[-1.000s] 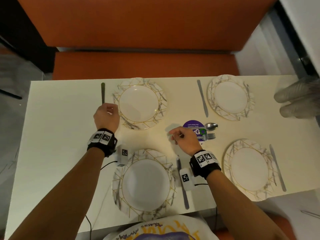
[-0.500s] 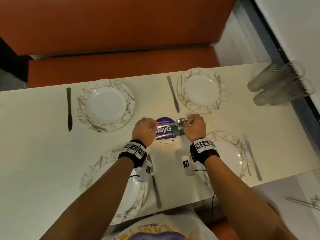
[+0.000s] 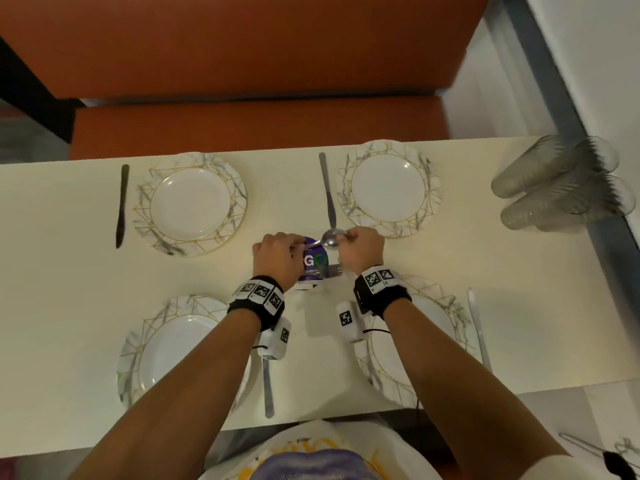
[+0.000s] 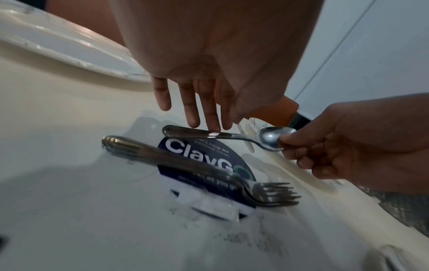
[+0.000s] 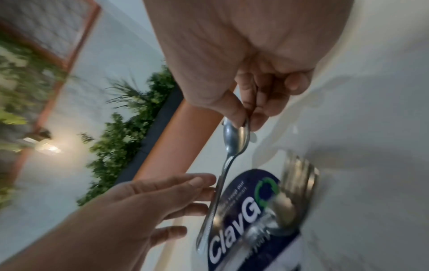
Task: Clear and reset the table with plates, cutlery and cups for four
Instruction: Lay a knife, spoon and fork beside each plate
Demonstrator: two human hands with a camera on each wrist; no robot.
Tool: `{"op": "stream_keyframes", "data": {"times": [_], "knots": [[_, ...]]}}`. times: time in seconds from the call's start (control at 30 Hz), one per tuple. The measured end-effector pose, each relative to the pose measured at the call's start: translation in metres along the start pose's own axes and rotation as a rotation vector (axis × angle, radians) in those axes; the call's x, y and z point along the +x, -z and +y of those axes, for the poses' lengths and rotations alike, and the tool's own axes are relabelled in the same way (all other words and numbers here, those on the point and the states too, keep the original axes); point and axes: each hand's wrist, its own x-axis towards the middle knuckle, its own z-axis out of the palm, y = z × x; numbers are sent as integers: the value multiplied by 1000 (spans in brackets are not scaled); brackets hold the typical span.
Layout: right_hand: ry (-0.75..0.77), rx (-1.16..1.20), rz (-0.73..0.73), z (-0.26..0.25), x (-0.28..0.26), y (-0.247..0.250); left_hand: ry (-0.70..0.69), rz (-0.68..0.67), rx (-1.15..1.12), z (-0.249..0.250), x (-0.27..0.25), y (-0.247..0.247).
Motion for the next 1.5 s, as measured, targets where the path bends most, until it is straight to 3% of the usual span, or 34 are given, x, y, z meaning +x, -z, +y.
{"op": "stream_keyframes", "data": {"times": [0.17, 0.27, 0.37, 0.5, 0.83, 1.17, 1.5], "knots": [[232, 159, 2, -34, -1, 22, -29, 2, -233, 8, -2, 29], [314, 240, 33, -55, -7, 26, 85, -41, -451, 7, -9, 47], [259, 326, 6, -69, -20, 17, 264, -63, -829, 8, -23, 57], [121, 418, -125, -67, -45, -11, 335, -55, -1039, -1, -44, 61], [187, 299, -158, -58, -101, -50, 400, -172, -1118, -53, -92, 56], [-55, 220, -221, 2, -155, -83, 499, -76, -1049, -109, -130, 40], [-117, 36, -180, 25, -186, -108, 487, -85, -1000, -123, -144, 32]]}}
